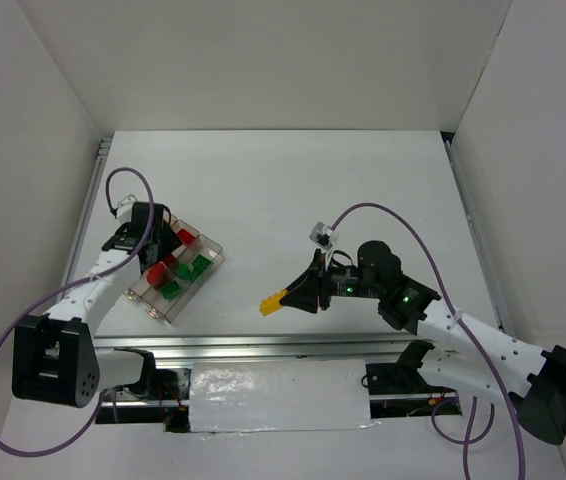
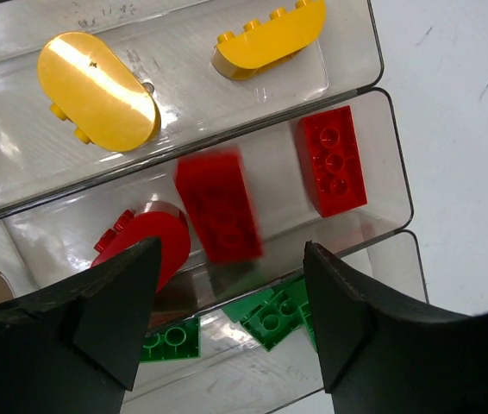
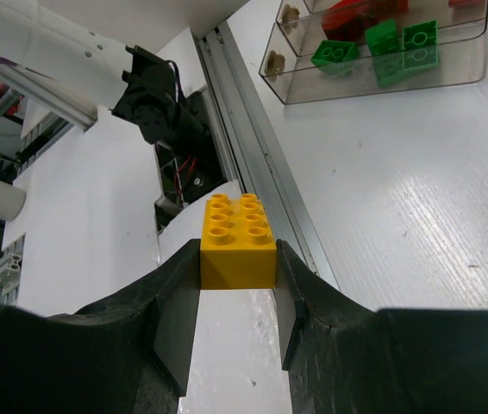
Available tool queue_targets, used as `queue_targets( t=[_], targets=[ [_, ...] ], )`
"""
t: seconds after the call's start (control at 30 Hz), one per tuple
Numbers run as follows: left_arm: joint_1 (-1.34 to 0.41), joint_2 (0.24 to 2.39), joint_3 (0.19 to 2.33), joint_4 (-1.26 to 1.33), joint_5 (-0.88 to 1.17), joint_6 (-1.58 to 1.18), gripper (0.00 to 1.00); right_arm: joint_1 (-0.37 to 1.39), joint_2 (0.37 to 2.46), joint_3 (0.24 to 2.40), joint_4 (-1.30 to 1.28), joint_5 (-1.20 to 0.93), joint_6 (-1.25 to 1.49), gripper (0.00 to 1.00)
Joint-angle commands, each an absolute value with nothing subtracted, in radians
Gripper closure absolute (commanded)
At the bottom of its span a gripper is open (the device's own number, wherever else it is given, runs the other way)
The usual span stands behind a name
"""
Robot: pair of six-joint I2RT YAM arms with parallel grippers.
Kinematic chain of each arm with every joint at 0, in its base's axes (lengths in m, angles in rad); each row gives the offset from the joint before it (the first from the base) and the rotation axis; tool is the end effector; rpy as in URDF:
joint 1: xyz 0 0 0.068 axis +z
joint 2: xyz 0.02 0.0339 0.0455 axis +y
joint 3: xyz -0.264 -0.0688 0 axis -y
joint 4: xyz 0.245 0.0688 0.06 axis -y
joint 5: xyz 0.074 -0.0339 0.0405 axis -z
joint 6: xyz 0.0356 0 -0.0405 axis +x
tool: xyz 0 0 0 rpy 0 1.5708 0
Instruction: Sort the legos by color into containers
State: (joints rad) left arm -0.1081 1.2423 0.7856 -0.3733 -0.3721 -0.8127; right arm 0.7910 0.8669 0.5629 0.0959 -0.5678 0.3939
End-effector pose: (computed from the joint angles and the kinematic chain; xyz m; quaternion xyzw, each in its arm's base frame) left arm 0.2534 -0.0145 0.2301 -0.3790 0.8367 -0.0036 0.3953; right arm 0.1289 0.1575 0.2772 -0.3200 0.6962 0.5181 0.3801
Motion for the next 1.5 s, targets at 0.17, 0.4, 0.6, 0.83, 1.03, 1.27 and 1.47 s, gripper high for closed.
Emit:
queue_targets(
  t=[0.17, 0.4, 0.6, 0.83, 1.03, 1.27, 1.47],
  targets=[
    [-0.06, 1.22, 0.791, -0.348, -0.295, -0.819, 0.13, 0.785, 0.867, 0.564, 0.146, -0.577, 0.39, 1.0],
    [-0.071, 1.025, 0.739, -0.216, 0.106, -0.683, 0.13, 0.785, 0.905, 0.572, 0.186, -0.52, 0.449, 1.0],
    [-0.136, 0.945, 0.739, -0.121, 0.71, -0.566, 0.14, 0.782, 0.922, 0.583, 0.247, -0.546, 0.497, 1.0],
    [-0.34, 0.809, 0.69, 0.07, 0.997, -0.566, 0.14, 0.782, 0.905, 0.591, 0.325, -0.633, 0.551, 1.0],
    [-0.437, 0.765, 0.669, 0.155, 1.039, -0.618, 0.14, 0.784, 0.888, 0.61, 0.341, -0.67, 0.572, 1.0],
    [-0.546, 0.824, 0.681, 0.081, 0.947, -0.566, 0.16, 0.784, 0.861, 0.629, 0.336, -0.71, 0.568, 1.0],
    [-0.621, 0.874, 0.695, 0.075, 0.882, -0.551, 0.2, 0.784, 0.847, 0.635, 0.324, -0.706, 0.552, 1.0]
  ],
)
